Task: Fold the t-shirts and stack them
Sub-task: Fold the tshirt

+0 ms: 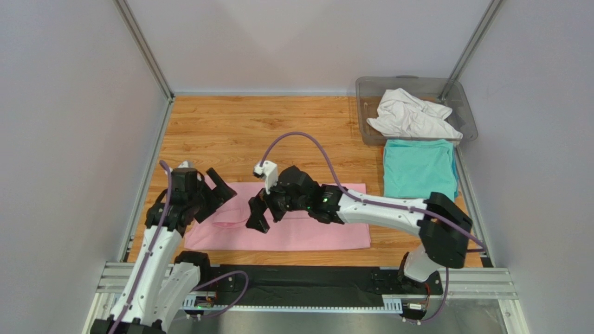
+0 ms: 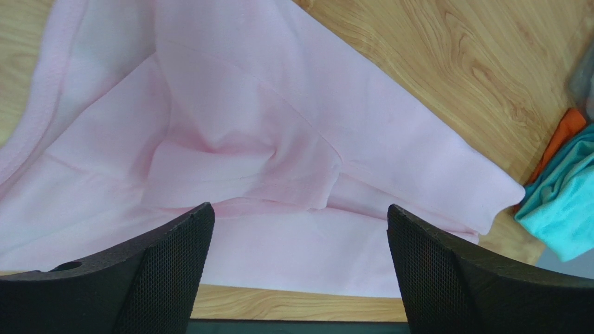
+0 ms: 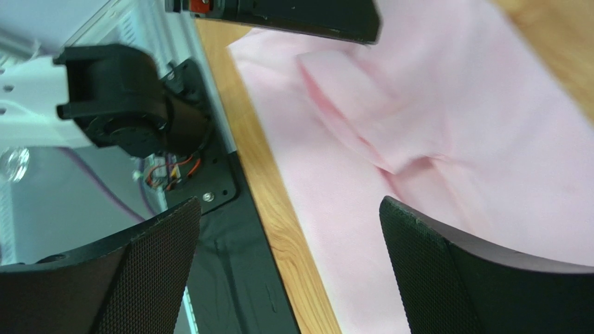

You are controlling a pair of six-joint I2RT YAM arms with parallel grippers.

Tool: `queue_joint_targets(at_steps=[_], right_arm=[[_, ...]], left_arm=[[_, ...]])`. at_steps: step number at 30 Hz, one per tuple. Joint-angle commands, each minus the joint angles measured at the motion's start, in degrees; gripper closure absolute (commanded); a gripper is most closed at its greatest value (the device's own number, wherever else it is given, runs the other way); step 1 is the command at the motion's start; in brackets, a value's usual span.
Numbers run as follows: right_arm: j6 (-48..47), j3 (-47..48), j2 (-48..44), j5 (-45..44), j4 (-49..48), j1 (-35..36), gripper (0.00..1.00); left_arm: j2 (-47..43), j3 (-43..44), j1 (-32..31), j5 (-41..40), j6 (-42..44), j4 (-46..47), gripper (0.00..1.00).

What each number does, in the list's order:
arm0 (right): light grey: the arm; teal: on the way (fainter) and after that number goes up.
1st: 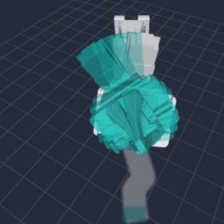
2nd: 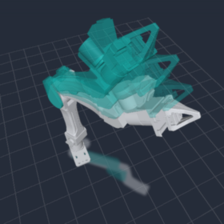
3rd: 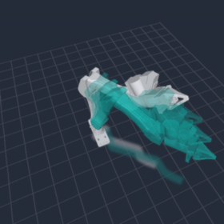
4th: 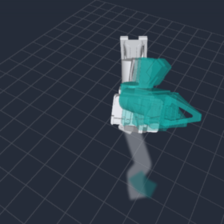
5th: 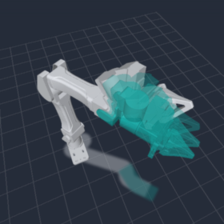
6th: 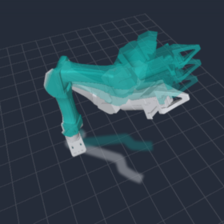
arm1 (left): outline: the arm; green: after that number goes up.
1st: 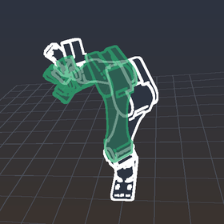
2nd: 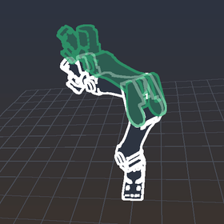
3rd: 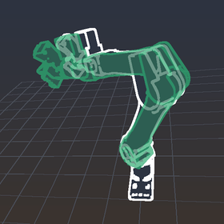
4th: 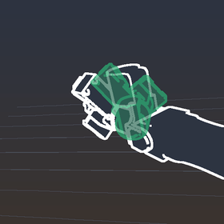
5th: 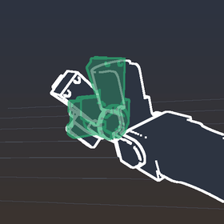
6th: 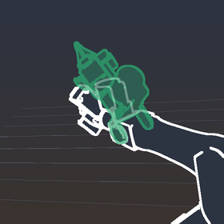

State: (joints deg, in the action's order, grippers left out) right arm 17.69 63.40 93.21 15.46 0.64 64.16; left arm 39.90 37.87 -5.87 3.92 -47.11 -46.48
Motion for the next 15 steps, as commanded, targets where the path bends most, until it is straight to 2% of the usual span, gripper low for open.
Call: queue_joint_targets(at_steps=[1, 7, 8, 11, 15], right_arm=[[6.63, -5.11, -7.14, -17.36, 7.34, -2.54, 0.00], [12.72, -15.22, -14.54, -18.98, 10.42, -15.10, 0.00], [12.98, -17.23, -14.81, -19.24, 11.65, -19.82, 0.00], [12.98, -17.95, -13.76, -19.24, 11.49, -22.32, 0.00], [12.28, -16.56, -7.45, -19.42, 10.78, -23.90, 0.00]], left_arm=[[6.23, -0.25, -0.11, 6.89, 1.67, 9.82, 0.00], [16.34, -6.21, -0.11, 10.05, 1.15, 17.71, 0.00], [20.18, -9.18, -0.11, 9.27, 0.88, 20.70, 0.00], [24.42, -9.13, -0.11, 9.26, 1.41, 22.66, 0.00], [34.25, -7.02, -0.11, 8.12, 1.58, 23.89, 0.00]])
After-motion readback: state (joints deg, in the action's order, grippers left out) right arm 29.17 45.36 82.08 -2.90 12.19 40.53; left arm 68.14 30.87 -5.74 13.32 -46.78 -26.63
